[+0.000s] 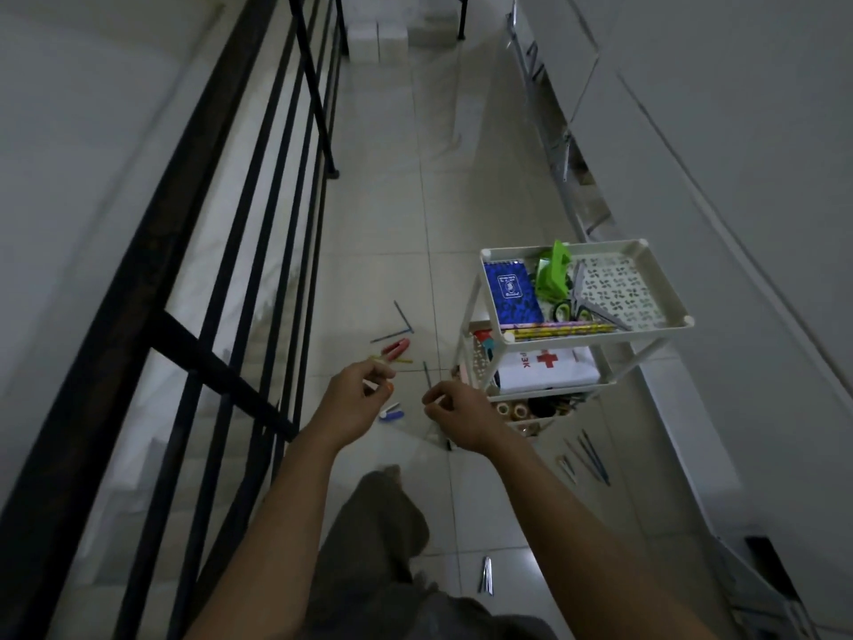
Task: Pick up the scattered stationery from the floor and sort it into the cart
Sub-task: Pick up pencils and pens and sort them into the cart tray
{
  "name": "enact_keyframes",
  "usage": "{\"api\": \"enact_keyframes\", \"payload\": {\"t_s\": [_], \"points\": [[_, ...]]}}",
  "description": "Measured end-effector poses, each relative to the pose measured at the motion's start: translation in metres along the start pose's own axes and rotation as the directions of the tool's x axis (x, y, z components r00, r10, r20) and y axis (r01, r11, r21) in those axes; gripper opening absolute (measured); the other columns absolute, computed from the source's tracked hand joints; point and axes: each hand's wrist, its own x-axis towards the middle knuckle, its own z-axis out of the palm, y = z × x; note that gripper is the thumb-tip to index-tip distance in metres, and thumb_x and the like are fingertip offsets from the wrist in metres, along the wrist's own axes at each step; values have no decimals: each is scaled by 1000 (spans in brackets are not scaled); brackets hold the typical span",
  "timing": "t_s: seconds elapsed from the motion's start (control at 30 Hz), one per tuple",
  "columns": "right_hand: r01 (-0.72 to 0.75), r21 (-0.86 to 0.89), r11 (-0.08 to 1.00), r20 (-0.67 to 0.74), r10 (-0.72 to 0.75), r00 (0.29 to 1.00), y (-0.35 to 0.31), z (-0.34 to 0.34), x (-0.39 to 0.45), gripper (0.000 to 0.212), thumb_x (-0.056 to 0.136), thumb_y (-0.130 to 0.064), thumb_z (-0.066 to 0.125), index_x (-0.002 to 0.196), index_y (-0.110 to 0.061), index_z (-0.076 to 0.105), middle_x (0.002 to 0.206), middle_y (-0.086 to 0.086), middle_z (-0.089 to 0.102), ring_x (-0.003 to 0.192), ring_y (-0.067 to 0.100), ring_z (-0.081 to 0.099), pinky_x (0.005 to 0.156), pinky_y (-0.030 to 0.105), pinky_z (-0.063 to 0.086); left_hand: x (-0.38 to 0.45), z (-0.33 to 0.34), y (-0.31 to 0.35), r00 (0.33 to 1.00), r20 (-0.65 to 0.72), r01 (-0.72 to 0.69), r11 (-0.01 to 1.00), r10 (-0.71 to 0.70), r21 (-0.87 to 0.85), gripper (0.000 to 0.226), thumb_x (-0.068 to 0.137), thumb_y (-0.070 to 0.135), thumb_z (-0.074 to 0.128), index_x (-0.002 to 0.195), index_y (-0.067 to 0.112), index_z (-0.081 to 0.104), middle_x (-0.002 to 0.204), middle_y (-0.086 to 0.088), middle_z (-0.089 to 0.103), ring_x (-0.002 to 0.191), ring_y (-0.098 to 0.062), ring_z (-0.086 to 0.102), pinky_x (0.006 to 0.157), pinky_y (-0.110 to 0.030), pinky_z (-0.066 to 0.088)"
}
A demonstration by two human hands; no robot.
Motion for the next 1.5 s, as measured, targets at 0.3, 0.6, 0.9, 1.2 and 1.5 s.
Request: {"api": "enact_keyframes", "payload": {"t_s": [0.3,0.6,0.9,1.2,1.5], "points": [[-101,28,995,39,100,994,-16,7,73,19,94,-27,58,109,-18,65,98,3,65,88,17,61,79,32,51,65,-22,-18,998,42,44,999,-45,13,11,93,18,59,101,23,64,98,6,60,81,-5,58,61,-13,41],[-310,35,950,69,307,949,-39,33,203,23,94,-25,57,112,-13,65,112,7,66,97,19,61,79,27,46,189,-66,-57,979,156,114,988,-129,103,12,93,17,59,103,17,65,100,1,61,83,-10,58,68,-19,46],[-439,55,897,102,432,896,0,97,296,22,95,-22,54,111,-10,62,113,9,65,101,21,61,80,26,44,279,-20,-126,919,340,126,966,-199,225,15,93,16,59,107,18,64,107,2,60,90,-10,56,81,-23,46],[-470,44,882,35,469,883,136,202,429,28,94,-22,56,118,-10,60,119,11,60,101,22,60,74,23,39,375,71,-284,915,356,31,913,-189,406,21,92,19,58,112,18,63,117,-1,55,102,-17,56,91,-34,48],[-514,-7,858,-96,511,854,279,314,563,33,96,-21,47,126,-8,49,132,18,42,114,30,48,92,36,44,503,174,-453,919,358,-83,809,-163,581,23,90,19,58,114,17,57,127,-9,47,112,-25,51,90,-33,41]]}}
